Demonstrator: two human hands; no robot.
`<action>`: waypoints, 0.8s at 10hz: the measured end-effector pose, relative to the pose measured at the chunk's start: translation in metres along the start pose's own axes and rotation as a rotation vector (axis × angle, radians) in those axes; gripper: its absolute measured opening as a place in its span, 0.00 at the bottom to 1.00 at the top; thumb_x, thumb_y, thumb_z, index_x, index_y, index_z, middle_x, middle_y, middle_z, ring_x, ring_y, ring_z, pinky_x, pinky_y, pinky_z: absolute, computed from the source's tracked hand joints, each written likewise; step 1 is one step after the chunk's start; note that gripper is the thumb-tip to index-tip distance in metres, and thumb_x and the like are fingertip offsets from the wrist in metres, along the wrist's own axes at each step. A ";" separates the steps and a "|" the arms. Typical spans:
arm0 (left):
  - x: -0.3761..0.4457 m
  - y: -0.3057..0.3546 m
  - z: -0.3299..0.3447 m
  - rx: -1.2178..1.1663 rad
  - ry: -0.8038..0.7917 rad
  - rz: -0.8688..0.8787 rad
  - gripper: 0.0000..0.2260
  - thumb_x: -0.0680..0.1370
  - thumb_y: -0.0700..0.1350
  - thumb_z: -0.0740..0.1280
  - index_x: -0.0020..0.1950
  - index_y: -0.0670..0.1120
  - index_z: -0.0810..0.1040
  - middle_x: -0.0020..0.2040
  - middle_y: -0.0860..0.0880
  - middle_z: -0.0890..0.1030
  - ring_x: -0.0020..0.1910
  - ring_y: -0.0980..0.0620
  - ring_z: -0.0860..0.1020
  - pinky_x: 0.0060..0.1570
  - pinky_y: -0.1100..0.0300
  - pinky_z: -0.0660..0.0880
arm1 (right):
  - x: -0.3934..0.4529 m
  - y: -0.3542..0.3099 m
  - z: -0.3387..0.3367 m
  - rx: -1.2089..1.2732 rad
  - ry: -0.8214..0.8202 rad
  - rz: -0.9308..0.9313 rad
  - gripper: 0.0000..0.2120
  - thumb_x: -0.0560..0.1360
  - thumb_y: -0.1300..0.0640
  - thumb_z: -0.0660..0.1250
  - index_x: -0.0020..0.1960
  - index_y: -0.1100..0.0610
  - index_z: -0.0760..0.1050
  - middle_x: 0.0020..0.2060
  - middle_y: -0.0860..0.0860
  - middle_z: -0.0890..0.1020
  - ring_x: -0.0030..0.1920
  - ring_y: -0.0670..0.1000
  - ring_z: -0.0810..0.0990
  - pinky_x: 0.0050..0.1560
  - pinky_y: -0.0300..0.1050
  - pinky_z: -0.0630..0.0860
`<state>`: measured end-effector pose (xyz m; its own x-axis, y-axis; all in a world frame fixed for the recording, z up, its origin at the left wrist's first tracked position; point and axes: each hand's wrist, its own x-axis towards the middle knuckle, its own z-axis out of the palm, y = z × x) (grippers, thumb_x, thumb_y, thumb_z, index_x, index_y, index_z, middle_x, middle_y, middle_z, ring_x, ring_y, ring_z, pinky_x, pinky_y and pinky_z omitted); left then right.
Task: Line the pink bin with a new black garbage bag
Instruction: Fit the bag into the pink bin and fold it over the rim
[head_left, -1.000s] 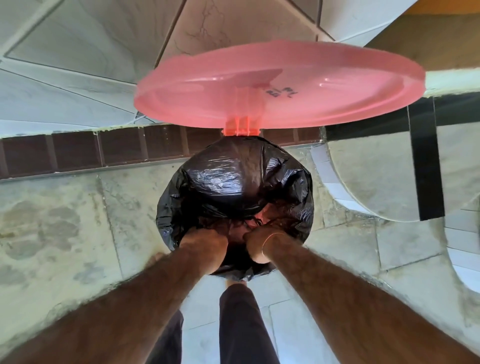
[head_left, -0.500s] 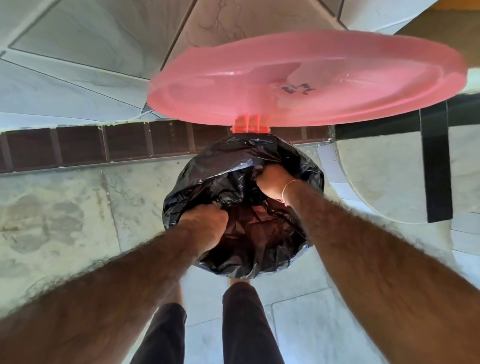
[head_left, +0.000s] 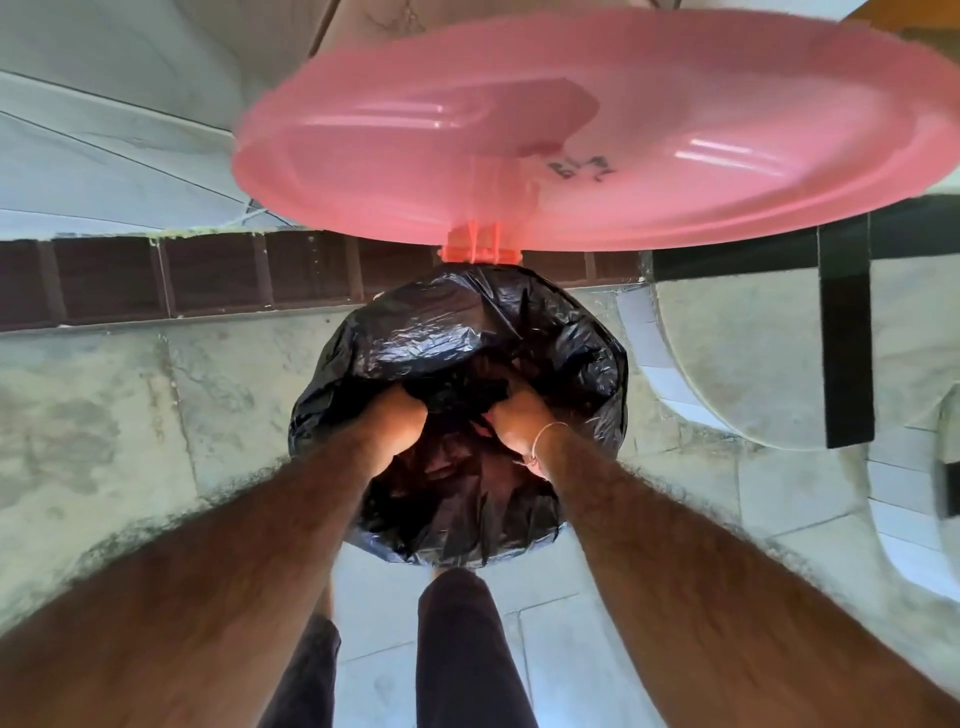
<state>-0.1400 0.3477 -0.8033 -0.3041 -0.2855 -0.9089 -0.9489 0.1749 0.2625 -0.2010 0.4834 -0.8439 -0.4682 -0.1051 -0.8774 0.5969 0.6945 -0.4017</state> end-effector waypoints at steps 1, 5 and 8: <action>-0.008 -0.001 0.003 0.044 -0.017 0.177 0.14 0.76 0.29 0.56 0.56 0.36 0.77 0.55 0.33 0.79 0.57 0.37 0.77 0.46 0.53 0.74 | 0.009 0.011 0.003 -0.109 -0.017 0.011 0.22 0.76 0.68 0.57 0.69 0.60 0.68 0.50 0.55 0.81 0.51 0.55 0.81 0.56 0.50 0.79; -0.060 0.050 -0.083 -0.780 -0.165 0.155 0.08 0.80 0.37 0.59 0.52 0.39 0.78 0.50 0.39 0.82 0.46 0.45 0.81 0.41 0.59 0.78 | -0.069 -0.083 -0.063 0.311 -0.010 -0.020 0.14 0.79 0.68 0.53 0.55 0.63 0.76 0.44 0.55 0.79 0.45 0.54 0.78 0.38 0.39 0.78; -0.089 -0.014 -0.074 -0.406 0.678 0.275 0.17 0.77 0.48 0.61 0.30 0.43 0.68 0.26 0.49 0.68 0.28 0.51 0.66 0.30 0.56 0.64 | -0.119 -0.030 -0.071 0.133 0.943 -0.020 0.10 0.72 0.57 0.61 0.49 0.58 0.79 0.40 0.51 0.79 0.40 0.54 0.76 0.42 0.42 0.69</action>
<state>-0.1061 0.3014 -0.7016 -0.3905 -0.8102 -0.4372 -0.7506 0.0053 0.6607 -0.2098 0.5256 -0.7085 -0.7773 0.5416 -0.3201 0.6249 0.6059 -0.4923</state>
